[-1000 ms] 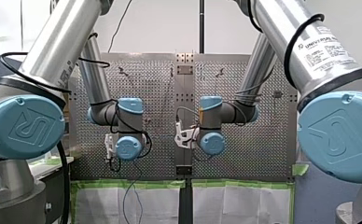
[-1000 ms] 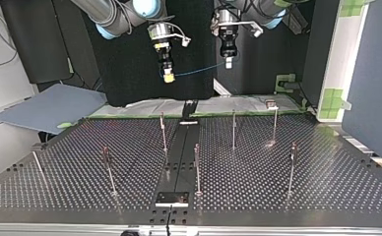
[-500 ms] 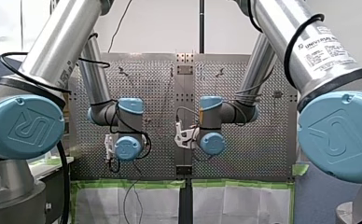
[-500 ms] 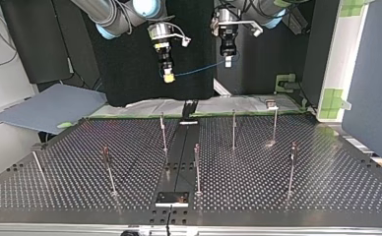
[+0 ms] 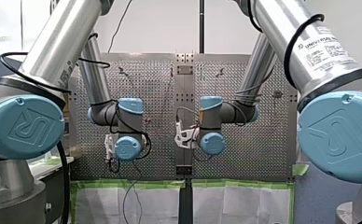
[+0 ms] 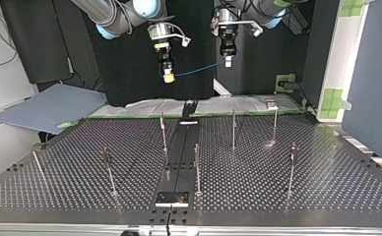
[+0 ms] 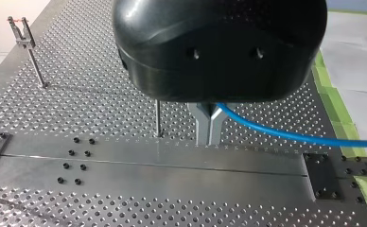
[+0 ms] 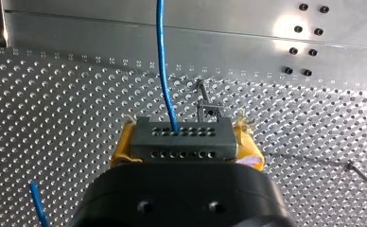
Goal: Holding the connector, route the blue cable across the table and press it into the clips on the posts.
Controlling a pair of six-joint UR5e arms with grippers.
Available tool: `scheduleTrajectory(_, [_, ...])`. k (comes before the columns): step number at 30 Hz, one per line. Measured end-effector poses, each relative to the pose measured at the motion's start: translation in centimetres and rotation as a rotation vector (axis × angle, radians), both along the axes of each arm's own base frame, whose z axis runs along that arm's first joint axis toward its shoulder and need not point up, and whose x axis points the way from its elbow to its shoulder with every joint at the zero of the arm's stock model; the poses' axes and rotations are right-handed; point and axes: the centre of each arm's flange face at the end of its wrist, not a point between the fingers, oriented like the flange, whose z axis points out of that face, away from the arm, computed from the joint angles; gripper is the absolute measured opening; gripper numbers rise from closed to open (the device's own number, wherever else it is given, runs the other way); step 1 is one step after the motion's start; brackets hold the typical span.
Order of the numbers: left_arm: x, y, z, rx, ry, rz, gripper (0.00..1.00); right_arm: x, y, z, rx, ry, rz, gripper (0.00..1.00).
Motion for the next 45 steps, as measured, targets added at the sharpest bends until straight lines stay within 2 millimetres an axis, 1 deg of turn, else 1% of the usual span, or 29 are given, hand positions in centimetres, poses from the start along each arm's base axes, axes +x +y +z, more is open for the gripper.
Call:
scheduleTrajectory(2, [0.0, 0.0, 0.0, 0.0, 0.0, 0.0, 0.02, 0.1, -0.2, -0.3, 0.005, 0.011, -0.006, 0.0])
scheduleTrajectory(4, [0.0, 0.0, 0.0, 0.0, 0.0, 0.0, 0.02, 0.1, -0.3, -1.1, 0.02, 0.03, -0.01, 0.0])
scheduleTrajectory(12, [0.0, 0.0, 0.0, 0.0, 0.0, 0.0, 0.02, -0.8, 0.5, -5.2, 0.111, 0.126, -0.013, 0.0])
scheduleTrajectory(15, [0.0, 0.0, 0.0, 0.0, 0.0, 0.0, 0.02, -1.1, 0.9, -6.1, 0.138, 0.154, -0.013, 0.0])
scheduleTrajectory(24, [0.0, 0.0, 0.0, 0.001, 0.0, 0.001, 0.02, -1.8, 1.5, -6.9, 0.192, 0.211, -0.012, 0.0])
scheduleTrajectory(26, [-0.2, 0.3, -0.3, 0.01, 0.006, 0.01, 0.02, -1.8, 1.7, -6.9, 0.197, 0.22, -0.009, 0.0])
scheduleTrajectory(29, [-1.0, 1.1, -1.1, 0.044, 0.03, 0.029, 0.02, -1.3, 1.7, -6.3, 0.192, 0.218, -0.001, 0.0])
scheduleTrajectory(32, [-1.9, 1.8, -1.2, 0.071, 0.053, 0.04, 0.02, -0.2, 1.8, -4.8, 0.186, 0.191, 0.016, 0.0])
scheduleTrajectory(35, [-2.4, 2.4, -1.0, 0.083, 0.067, 0.052, 0.02, 0.6, 2.1, -3.3, 0.187, 0.159, 0.036, 0.0])
scheduleTrajectory(40, [-2.3, 3.3, -0.1, 0.085, 0.073, 0.093, 0.02, 1.9, 1.4, -0.1, 0.172, 0.089, 0.075, 0.0])
scheduleTrajectory(45, [-1.5, 4.3, 1.3, 0.083, 0.067, 0.163, 0.02, 3.3, 0.6, 3.2, 0.146, 0.054, 0.117, 0.0])
